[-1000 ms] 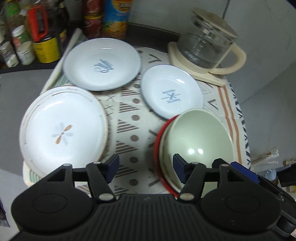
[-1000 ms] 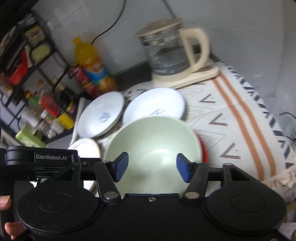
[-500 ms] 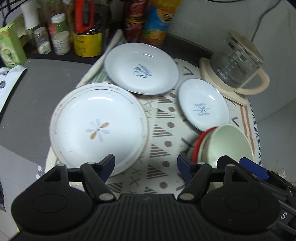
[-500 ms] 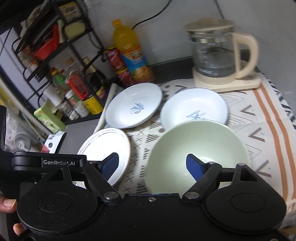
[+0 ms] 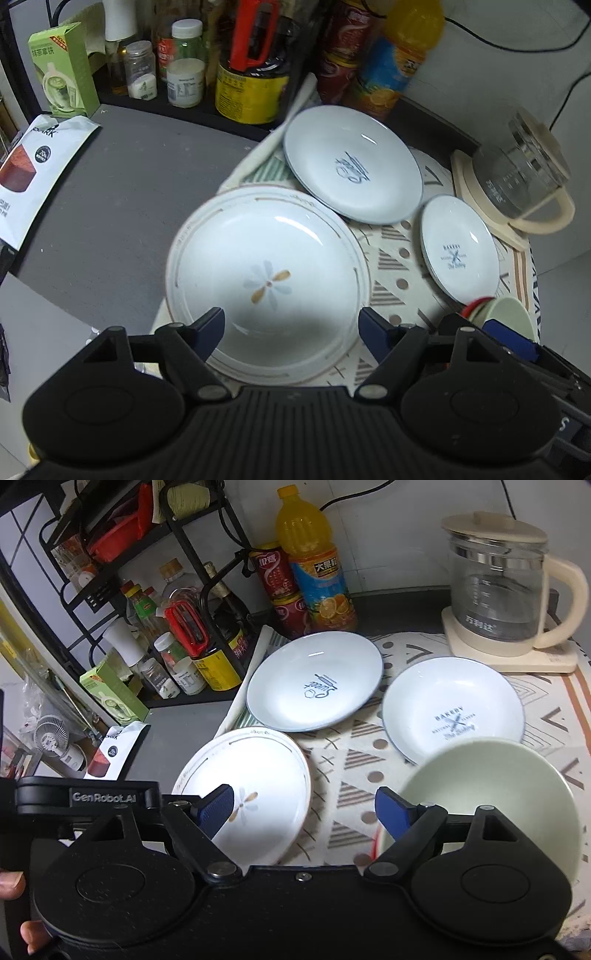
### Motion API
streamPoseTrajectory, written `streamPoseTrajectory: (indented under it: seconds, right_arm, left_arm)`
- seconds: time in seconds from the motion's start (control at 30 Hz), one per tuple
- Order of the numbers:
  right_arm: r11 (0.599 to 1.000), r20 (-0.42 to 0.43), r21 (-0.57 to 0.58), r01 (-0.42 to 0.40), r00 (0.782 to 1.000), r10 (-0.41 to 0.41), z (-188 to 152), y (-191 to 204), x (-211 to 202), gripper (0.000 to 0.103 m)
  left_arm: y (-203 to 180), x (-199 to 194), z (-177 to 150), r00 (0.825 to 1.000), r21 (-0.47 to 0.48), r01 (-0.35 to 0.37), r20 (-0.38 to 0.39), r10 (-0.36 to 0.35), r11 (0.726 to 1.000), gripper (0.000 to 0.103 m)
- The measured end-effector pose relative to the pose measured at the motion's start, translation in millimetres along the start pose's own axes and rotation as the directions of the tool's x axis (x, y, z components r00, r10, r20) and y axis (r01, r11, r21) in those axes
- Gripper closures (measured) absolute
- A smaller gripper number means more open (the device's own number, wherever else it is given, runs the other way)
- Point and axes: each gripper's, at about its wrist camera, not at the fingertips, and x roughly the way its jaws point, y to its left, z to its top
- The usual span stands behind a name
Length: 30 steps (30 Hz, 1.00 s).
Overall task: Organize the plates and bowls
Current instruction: 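Move both tools forward to the rim of the white 'Sweet' plate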
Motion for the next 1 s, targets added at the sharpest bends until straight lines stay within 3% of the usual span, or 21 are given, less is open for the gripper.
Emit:
streamPoseTrajectory:
  seconds: [0.57,1.0]
  right_arm:
    - [0.994,-0.051,0.034,0.107,0.993,-0.106,22,46,53,0.013]
    - [0.967,-0.041,0.151,0.203,0.979,-0.199,39,36,80,0.015]
  left_arm:
    - [47,21,61,0.998,0.048,0.06,-0.031,-0.059,0.997,0.025]
    - [41,56,110,0.989,0.14,0.147,-0.016,-0.146,0.979,0.025]
